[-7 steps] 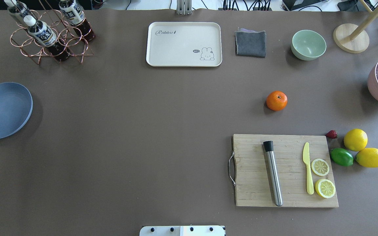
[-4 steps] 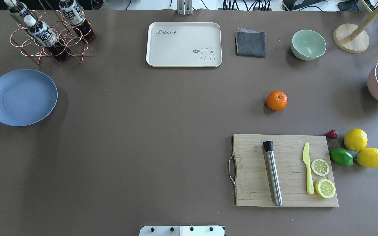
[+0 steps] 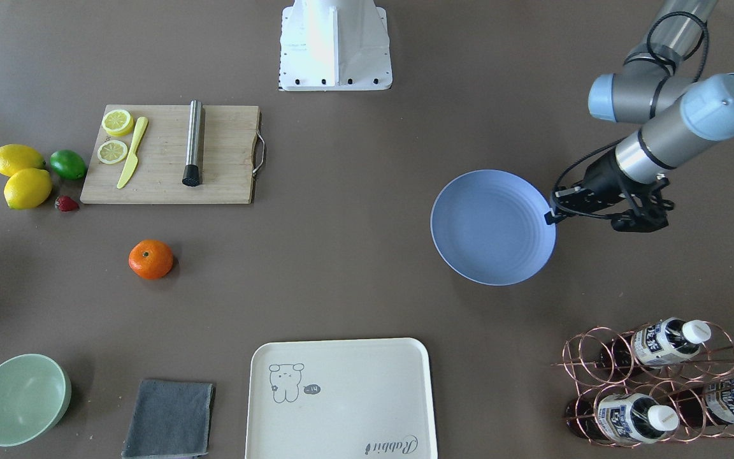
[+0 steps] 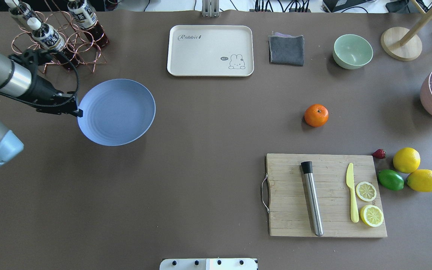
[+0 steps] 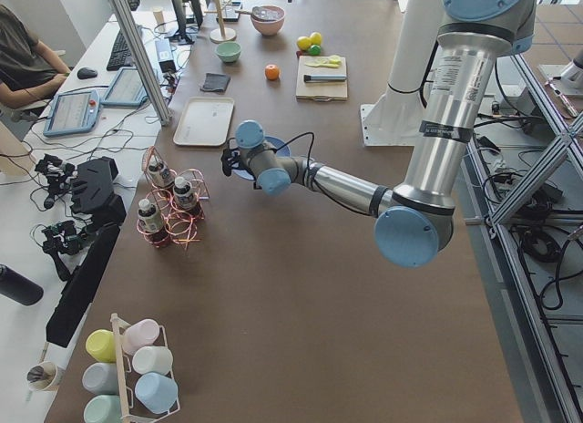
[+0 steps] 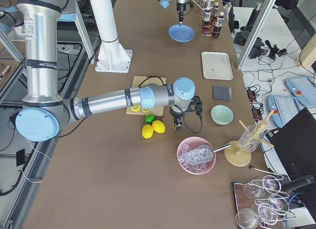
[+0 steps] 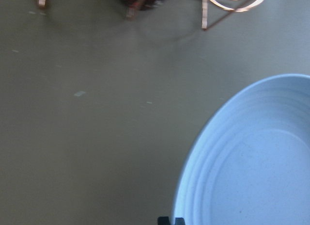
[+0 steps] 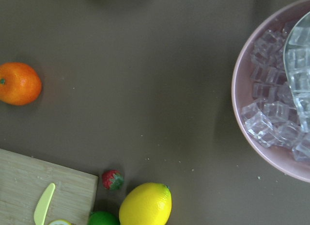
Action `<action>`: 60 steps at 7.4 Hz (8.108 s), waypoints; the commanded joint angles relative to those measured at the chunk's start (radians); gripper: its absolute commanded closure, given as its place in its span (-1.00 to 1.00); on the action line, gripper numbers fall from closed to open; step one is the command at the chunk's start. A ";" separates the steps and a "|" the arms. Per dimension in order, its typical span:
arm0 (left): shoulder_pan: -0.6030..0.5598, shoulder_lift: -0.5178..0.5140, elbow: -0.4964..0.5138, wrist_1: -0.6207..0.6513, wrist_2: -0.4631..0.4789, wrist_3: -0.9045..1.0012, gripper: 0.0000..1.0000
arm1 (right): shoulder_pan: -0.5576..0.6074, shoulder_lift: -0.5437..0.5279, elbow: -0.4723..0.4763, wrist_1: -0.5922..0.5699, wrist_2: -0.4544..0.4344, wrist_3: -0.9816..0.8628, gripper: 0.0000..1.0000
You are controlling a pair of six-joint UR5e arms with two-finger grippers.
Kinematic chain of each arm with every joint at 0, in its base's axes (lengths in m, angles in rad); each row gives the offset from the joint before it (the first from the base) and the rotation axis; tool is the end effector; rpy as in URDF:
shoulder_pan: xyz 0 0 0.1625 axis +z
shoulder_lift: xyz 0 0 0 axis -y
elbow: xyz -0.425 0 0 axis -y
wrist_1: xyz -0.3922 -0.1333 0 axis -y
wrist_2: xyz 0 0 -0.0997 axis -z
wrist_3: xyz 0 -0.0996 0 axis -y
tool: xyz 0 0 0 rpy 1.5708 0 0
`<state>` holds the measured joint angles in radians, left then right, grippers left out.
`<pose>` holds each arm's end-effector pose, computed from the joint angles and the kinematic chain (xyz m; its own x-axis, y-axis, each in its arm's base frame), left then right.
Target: Pick orange to plate
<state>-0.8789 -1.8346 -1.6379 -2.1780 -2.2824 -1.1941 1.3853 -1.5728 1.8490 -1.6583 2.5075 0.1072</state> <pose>0.3312 -0.5067 0.4096 0.4417 -0.0965 -0.8919 0.0911 0.9939 -0.0624 -0.0374 -0.4869 0.5198 0.5706 -0.1530 0.8068 0.1208 0.9874 0.1018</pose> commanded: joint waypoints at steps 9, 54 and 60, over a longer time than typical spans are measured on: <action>0.403 -0.183 -0.010 0.001 0.349 -0.226 1.00 | -0.521 0.315 -0.217 0.393 -0.364 0.772 -0.96; -0.690 0.373 -0.077 0.541 -0.123 1.398 -0.95 | 0.253 -0.061 -0.235 0.075 -0.111 -0.408 -1.00; -0.690 0.371 -0.037 0.512 -0.120 1.390 -0.95 | 0.262 -0.062 -0.249 0.074 -0.111 -0.408 -1.00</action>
<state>-1.5682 -1.4634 -1.6759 -1.6649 -2.4022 0.1980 1.6477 -1.6350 1.6005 -1.5841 2.3961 -0.3006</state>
